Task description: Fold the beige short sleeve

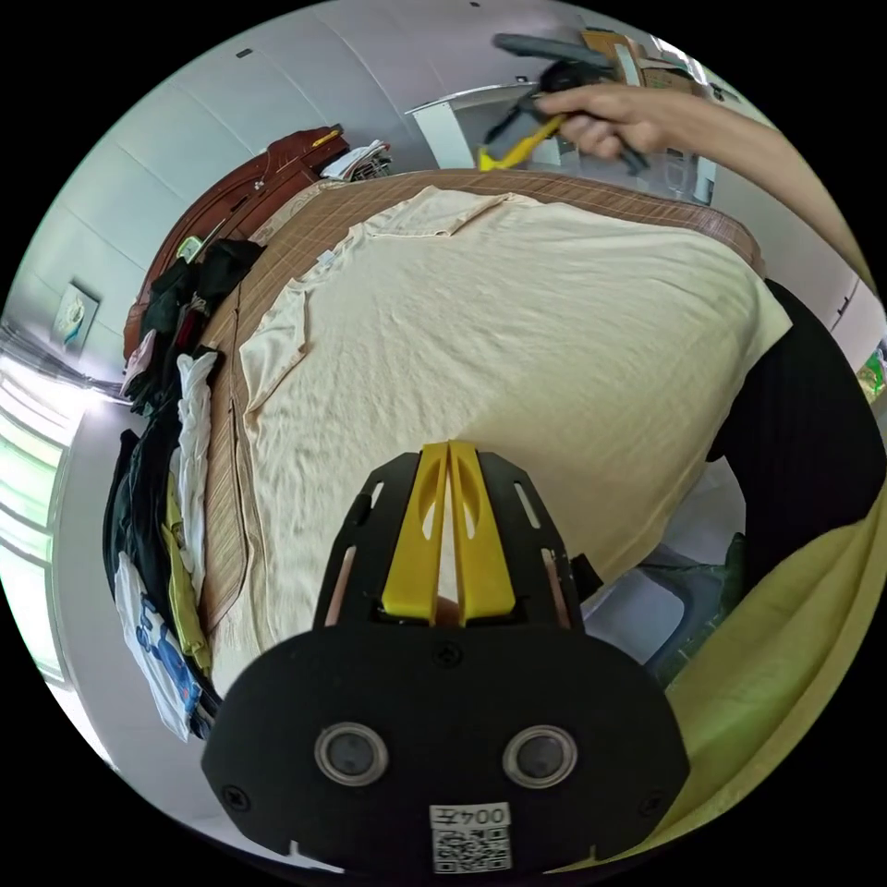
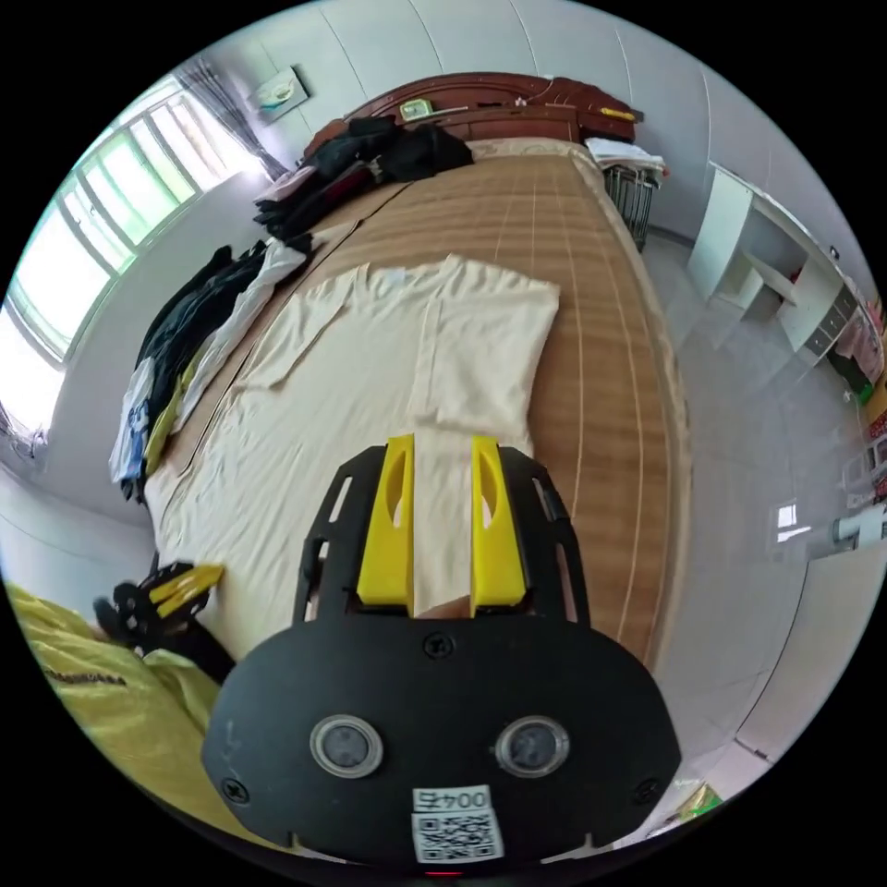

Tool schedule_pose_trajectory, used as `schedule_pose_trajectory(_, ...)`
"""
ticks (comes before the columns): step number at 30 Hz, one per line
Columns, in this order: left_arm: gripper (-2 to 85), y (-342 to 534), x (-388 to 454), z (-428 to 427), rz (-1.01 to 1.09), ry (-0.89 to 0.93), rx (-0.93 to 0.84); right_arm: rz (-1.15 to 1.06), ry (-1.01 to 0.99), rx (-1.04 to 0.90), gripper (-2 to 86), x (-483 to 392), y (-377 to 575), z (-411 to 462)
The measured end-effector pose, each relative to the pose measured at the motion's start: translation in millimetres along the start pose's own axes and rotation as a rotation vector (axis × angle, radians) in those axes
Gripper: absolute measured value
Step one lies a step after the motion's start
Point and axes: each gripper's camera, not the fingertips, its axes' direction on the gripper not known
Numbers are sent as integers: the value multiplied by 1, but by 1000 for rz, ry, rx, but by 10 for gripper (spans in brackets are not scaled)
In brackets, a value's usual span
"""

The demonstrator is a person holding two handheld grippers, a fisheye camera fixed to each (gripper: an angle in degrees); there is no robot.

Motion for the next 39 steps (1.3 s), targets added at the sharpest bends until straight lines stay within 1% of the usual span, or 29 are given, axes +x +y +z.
schedule_pose_trajectory(2,3,-2,2,-2,-8,-16,-14,22,-51,-77,86,-29,68,-11)
schedule_pose_trajectory(3,3,-3,1,-3,-15,-18,-24,33,-57,-88,83,-35,83,-13)
schedule_pose_trajectory(5,3,-3,-3,-4,-36,-3,-33,79,-26,-119,57,-60,134,-18)
schedule_pose_trajectory(7,3,-1,-11,-5,-64,26,-31,88,22,-126,43,-79,159,-18)
schedule_pose_trajectory(8,3,1,-15,-5,-76,48,-26,102,35,-136,22,-87,171,-14)
schedule_pose_trajectory(10,3,7,-22,-7,-57,77,4,103,56,-146,5,-98,182,-8)
schedule_pose_trajectory(11,3,8,-24,-7,-58,84,10,97,85,-101,0,-103,188,-10)
schedule_pose_trajectory(14,3,14,-31,-10,-53,105,34,122,105,-67,-4,-110,195,-14)
schedule_pose_trajectory(21,7,28,-51,-12,-135,174,102,56,188,49,1,-133,220,-17)
schedule_pose_trajectory(24,12,29,-68,-14,-202,220,78,70,137,80,16,-125,226,-26)
schedule_pose_trajectory(25,15,30,-71,-16,-213,219,65,85,89,70,31,-117,229,-37)
schedule_pose_trajectory(26,19,34,-78,-22,-226,199,51,107,59,95,40,-107,236,-53)
schedule_pose_trajectory(29,36,61,-100,-48,-217,101,65,204,76,191,52,-73,267,-100)
schedule_pose_trajectory(31,53,84,-115,-60,-206,51,56,276,55,208,51,-45,288,-120)
schedule_pose_trajectory(35,80,138,-151,-67,-223,30,-40,401,-36,171,50,-4,331,-133)
schedule_pose_trajectory(39,90,178,-182,-74,-308,63,-81,419,-71,120,60,-13,340,-120)
